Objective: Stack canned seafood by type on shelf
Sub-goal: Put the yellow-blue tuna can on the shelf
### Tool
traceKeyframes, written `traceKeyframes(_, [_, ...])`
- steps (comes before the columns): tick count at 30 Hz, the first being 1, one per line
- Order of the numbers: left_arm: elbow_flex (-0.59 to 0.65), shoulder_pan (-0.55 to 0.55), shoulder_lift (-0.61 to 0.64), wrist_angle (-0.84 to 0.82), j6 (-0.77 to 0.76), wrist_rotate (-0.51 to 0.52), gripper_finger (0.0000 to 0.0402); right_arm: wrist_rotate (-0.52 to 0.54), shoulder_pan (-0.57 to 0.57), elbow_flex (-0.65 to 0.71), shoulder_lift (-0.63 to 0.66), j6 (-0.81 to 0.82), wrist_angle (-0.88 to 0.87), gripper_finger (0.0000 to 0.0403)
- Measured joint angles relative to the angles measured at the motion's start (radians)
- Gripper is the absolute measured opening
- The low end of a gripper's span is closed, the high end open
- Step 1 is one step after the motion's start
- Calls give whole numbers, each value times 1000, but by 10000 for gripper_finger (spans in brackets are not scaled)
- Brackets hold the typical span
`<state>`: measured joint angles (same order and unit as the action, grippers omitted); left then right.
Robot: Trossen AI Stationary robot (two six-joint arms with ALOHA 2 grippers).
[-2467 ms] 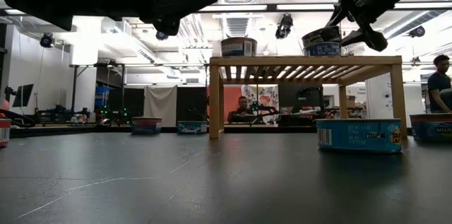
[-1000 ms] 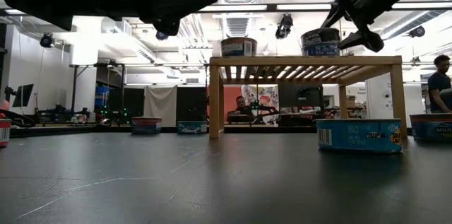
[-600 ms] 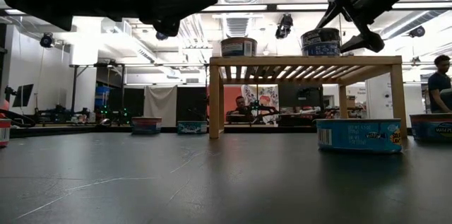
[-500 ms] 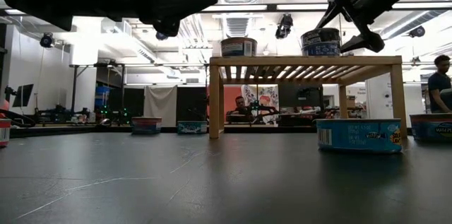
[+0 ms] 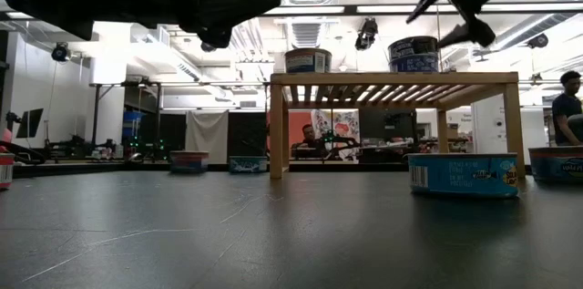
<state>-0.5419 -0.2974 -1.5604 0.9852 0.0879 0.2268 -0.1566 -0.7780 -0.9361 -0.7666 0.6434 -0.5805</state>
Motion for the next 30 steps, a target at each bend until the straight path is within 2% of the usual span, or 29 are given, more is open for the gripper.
traceKeyframes(7, [0,0,0,1,1,0,1,1,102,-67,1,-96,49,359])
traceKeyframes(11, [0,0,0,1,3,0,1,1,193,-75,1,-143,143,359])
traceKeyframes(20, [0,0,0,1,3,0,1,1,479,-111,-1,-199,166,359])
traceKeyframes(25, [0,0,0,2,-2,1,1,1,648,-117,-2,-193,161,359])
traceKeyframes(30, [-3,0,0,2,-25,1,1,3,766,-115,-11,-148,134,359])
